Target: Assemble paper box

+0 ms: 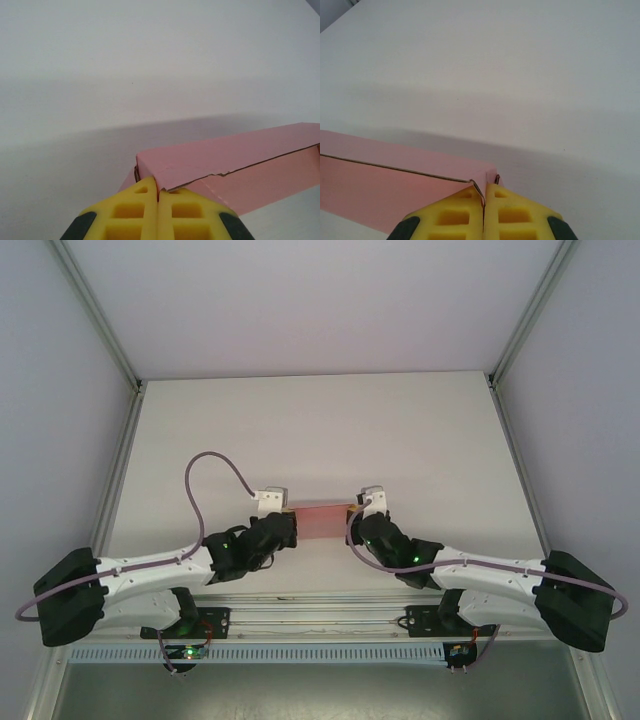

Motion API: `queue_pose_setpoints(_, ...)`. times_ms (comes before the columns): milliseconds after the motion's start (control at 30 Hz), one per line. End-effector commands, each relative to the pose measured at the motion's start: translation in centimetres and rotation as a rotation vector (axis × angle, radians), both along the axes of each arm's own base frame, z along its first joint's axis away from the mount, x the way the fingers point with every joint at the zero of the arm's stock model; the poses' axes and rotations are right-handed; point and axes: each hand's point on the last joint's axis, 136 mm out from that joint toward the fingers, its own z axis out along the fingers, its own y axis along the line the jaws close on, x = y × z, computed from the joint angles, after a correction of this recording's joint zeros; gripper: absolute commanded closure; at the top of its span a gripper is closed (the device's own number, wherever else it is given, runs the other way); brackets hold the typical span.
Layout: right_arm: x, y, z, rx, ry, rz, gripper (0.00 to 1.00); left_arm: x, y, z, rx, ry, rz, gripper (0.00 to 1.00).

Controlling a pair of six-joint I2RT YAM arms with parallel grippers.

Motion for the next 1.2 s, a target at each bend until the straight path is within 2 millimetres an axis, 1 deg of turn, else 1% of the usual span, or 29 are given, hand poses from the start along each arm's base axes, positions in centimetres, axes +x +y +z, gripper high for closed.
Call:
queue_pose_setpoints(0,-4.7,-0.4,-6.5,-0.162,0.196,0.188,1.00,-6.5,1.4,-9.0,0.197,0.287,-0.160,1.00)
queue_pose_setpoints(67,-4.9,-0.3,-6.5,-0.155,0.202,0.193,0.97,-6.4,1.7,-9.4,0.207,0.281,-0.147,1.00)
queue_pose_setpoints(167,-5.1,0.3,-6.0,-0.128,0.219,0.209,0.83,-6.2,2.0,-9.3,0.204,0.268,-0.128,1.00)
queue_pose_setpoints(233,-5.3,0.7,-5.5,-0.114,0.227,0.227,0.68,-6.1,1.6,-8.7,0.185,0.249,-0.141,1.00)
queue_pose_setpoints(300,-5.7,1.3,-4.8,-0.102,0.237,0.265,0.59,-5.8,1.8,-8.1,0.187,0.234,-0.133,1.00)
queue_pose_setpoints(400,-6.0,1.1,-3.7,-0.119,0.235,0.288,0.39,-5.7,1.9,-7.6,0.178,0.220,-0.129,1.00)
queue_pose_setpoints(433,-6.0,0.9,-3.3,-0.114,0.226,0.283,0.32,-5.7,1.8,-7.5,0.176,0.217,-0.131,1.00)
queue_pose_setpoints(467,-5.8,0.8,-2.8,-0.097,0.213,0.268,0.21,-5.7,1.7,-7.3,0.170,0.213,-0.132,1.00)
queue_pose_setpoints(533,-5.5,0.6,-1.7,-0.048,0.194,0.241,0.16,-5.6,1.5,-7.3,0.165,0.209,-0.138,1.00)
queue_pose_setpoints(600,-5.3,0.6,-0.5,0.007,0.171,0.236,0.06,-5.5,1.5,-7.4,0.170,0.208,-0.135,1.00)
queue_pose_setpoints(633,-5.1,0.5,0.1,0.027,0.157,0.228,0.02,-5.5,1.5,-7.5,0.174,0.208,-0.135,1.00)
queue_pose_setpoints(733,-3.8,-0.6,2.2,0.076,0.112,0.148,0.02,-5.4,1.3,-7.7,0.195,0.211,-0.138,1.00)
queue_pose_setpoints(800,-2.7,-1.7,3.2,0.096,0.100,0.075,0.02,-5.3,1.2,-7.7,0.212,0.216,-0.143,1.00)
queue_pose_setpoints(867,-1.7,-2.8,3.8,0.111,0.099,0.007,0.02,-5.3,1.1,-7.7,0.216,0.215,-0.146,1.00)
queue_pose_setpoints(933,-0.8,-3.7,4.0,0.122,0.111,-0.043,0.02,-5.2,0.9,-7.5,0.218,0.210,-0.154,1.00)
queue_pose_setpoints(1000,-0.2,-4.2,3.7,0.127,0.139,-0.076,0.02,-5.2,0.8,-7.4,0.219,0.206,-0.159,1.00)
queue_pose_setpoints(1167,1.1,-5.4,1.8,0.155,0.249,-0.137,0.02,-5.2,0.9,-7.1,0.220,0.195,-0.161,1.00)
